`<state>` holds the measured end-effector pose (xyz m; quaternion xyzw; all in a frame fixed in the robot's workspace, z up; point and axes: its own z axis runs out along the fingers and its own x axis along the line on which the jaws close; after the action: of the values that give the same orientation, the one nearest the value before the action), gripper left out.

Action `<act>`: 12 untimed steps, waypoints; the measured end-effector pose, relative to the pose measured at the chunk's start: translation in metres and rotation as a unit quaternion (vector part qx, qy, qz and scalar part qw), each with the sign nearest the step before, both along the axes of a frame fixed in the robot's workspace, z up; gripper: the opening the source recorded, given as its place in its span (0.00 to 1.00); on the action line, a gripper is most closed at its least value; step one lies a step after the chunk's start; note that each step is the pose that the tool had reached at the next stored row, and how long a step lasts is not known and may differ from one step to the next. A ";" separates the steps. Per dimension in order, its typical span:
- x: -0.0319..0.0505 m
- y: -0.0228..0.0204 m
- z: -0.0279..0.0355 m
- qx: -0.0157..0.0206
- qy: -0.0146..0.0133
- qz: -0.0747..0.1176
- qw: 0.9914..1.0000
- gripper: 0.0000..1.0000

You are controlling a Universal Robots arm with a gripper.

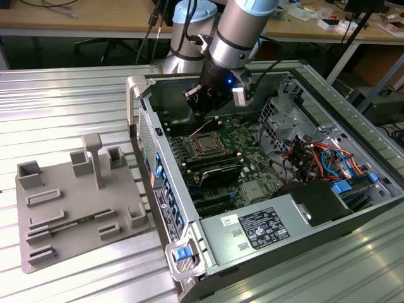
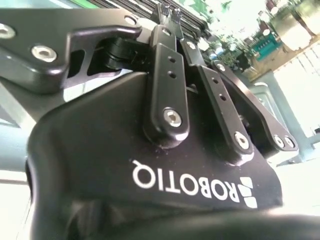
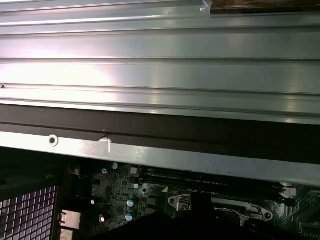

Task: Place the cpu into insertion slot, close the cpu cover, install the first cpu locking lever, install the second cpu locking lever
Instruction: 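Install the first cpu locking lever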

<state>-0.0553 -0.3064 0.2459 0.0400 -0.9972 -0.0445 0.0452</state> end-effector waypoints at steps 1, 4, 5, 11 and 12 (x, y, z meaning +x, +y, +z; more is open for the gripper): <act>0.0030 -0.0001 -0.0008 0.000 0.001 0.000 1.000 0.11; 0.0065 -0.0002 -0.0042 0.000 0.001 0.003 1.000 0.11; 0.0065 -0.0002 -0.0056 0.000 0.001 0.005 1.000 0.11; 0.0056 0.0001 -0.0120 0.000 0.001 0.009 1.000 0.11; 0.0056 0.0001 -0.0136 0.000 0.001 0.009 1.000 0.11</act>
<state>-0.0497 -0.3063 0.2323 0.0491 -0.9967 -0.0444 0.0470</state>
